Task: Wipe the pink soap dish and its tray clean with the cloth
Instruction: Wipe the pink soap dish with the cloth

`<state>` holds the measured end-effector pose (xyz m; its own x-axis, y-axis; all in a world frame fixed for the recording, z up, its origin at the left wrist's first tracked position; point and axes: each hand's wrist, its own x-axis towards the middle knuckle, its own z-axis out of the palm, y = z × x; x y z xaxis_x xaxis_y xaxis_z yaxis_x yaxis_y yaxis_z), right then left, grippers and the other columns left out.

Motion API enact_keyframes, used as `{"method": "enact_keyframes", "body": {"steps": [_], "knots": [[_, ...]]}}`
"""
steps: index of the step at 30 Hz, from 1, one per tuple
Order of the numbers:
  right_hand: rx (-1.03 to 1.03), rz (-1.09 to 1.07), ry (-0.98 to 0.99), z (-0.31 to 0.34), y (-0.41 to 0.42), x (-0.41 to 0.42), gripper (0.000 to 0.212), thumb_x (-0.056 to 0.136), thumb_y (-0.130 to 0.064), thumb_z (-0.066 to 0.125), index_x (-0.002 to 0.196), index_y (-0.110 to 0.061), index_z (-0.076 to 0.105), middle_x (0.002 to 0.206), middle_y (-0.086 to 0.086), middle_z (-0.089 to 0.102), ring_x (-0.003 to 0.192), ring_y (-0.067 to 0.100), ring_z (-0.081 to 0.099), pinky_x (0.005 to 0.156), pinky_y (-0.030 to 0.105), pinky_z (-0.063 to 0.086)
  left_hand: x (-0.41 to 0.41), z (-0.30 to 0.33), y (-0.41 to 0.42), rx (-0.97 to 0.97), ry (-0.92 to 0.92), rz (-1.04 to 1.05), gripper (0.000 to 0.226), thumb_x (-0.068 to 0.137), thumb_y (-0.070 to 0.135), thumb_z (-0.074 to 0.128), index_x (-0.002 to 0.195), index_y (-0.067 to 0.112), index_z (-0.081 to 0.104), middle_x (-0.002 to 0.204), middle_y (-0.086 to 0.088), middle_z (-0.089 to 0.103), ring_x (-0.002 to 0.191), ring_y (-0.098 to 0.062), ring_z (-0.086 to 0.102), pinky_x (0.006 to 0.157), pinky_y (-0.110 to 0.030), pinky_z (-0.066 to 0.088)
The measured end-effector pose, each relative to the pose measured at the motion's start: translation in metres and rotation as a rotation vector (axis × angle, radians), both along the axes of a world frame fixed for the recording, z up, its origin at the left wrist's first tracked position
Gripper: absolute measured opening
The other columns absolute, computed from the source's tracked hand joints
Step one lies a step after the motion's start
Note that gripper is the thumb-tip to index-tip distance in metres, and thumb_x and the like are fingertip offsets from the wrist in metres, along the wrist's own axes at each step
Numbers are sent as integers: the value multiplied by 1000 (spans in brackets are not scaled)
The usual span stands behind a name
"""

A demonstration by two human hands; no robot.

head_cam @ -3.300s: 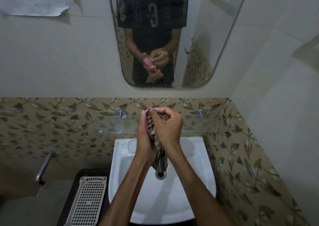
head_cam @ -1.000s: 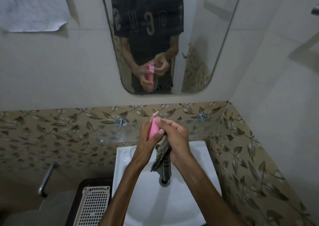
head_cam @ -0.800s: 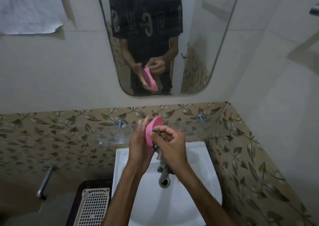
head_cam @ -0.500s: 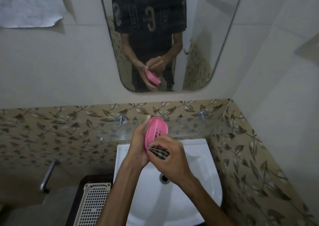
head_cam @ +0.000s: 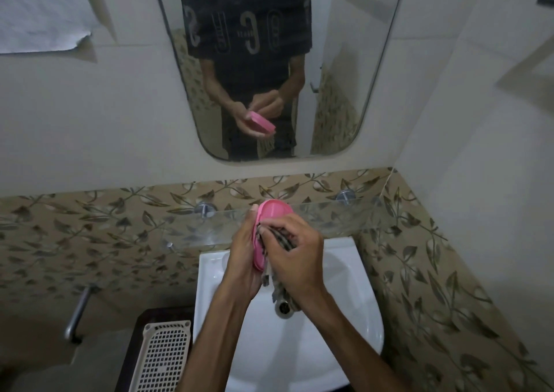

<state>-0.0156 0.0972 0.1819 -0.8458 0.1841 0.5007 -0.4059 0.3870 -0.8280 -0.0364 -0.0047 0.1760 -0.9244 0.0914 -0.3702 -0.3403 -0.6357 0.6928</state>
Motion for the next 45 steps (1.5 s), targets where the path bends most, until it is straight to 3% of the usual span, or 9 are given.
{"method": "enact_keyframes", "body": {"steps": [5,11,15,23,30,35,38,42,45], "knots": [[-41,-143,-43,15,1,-28,11,89,-9,78,100,-13,81,94,-2,76,87,5,70,81,26,61,5,3,6,-3,33,6,38,100,43,56,110,16,81,120,-19,76,110,-32,74,82,-41,65],[5,-158,-42,-2,4,-20,13,89,-9,78,101,-16,79,96,-5,76,88,5,70,81,31,62,3,0,0,-140,61,33,42,99,49,54,121,17,72,111,-13,79,101,-28,77,76,-41,65],[175,-52,94,6,4,-28,13,89,-9,79,101,-11,80,99,2,79,92,10,72,88,25,59,5,1,3,-164,91,56,40,103,45,53,124,16,70,115,-11,78,109,-26,75,91,-45,61],[155,-184,-97,-9,13,-15,12,89,-9,79,98,-16,79,90,-5,77,79,6,69,75,30,63,6,-4,1,-125,27,75,42,98,51,53,99,21,82,91,-7,82,80,-19,79,63,-35,64],[-45,-23,-225,-30,-4,41,19,84,-4,81,89,-22,81,86,-15,77,81,5,74,73,28,64,-4,-7,-3,-191,-27,110,52,103,55,48,132,14,61,112,-22,75,89,-32,74,74,-40,61],[-15,37,-83,-25,-13,30,18,87,-6,78,98,-19,80,95,-9,77,92,1,72,84,18,59,10,-13,6,-83,-98,128,63,100,57,53,124,0,66,95,-22,71,82,-33,70,74,-41,60],[30,-64,-63,-25,-10,10,17,90,-5,75,102,-17,78,97,-6,75,90,3,69,85,14,55,22,-23,13,-145,-94,154,44,101,50,55,115,11,71,102,-18,79,85,-29,78,69,-37,64],[42,-195,-121,-39,0,-4,13,93,-5,74,102,-14,76,96,-2,74,88,7,67,80,12,52,30,-29,25,-307,-133,183,29,105,43,54,115,19,68,109,-14,72,96,-27,70,86,-47,59],[-36,-198,-263,-55,-2,10,12,94,-9,72,96,-20,74,89,-9,73,82,2,68,72,10,52,26,-32,23,-396,-52,238,20,104,41,55,114,28,67,110,-11,71,95,-27,70,75,-41,59]]}}
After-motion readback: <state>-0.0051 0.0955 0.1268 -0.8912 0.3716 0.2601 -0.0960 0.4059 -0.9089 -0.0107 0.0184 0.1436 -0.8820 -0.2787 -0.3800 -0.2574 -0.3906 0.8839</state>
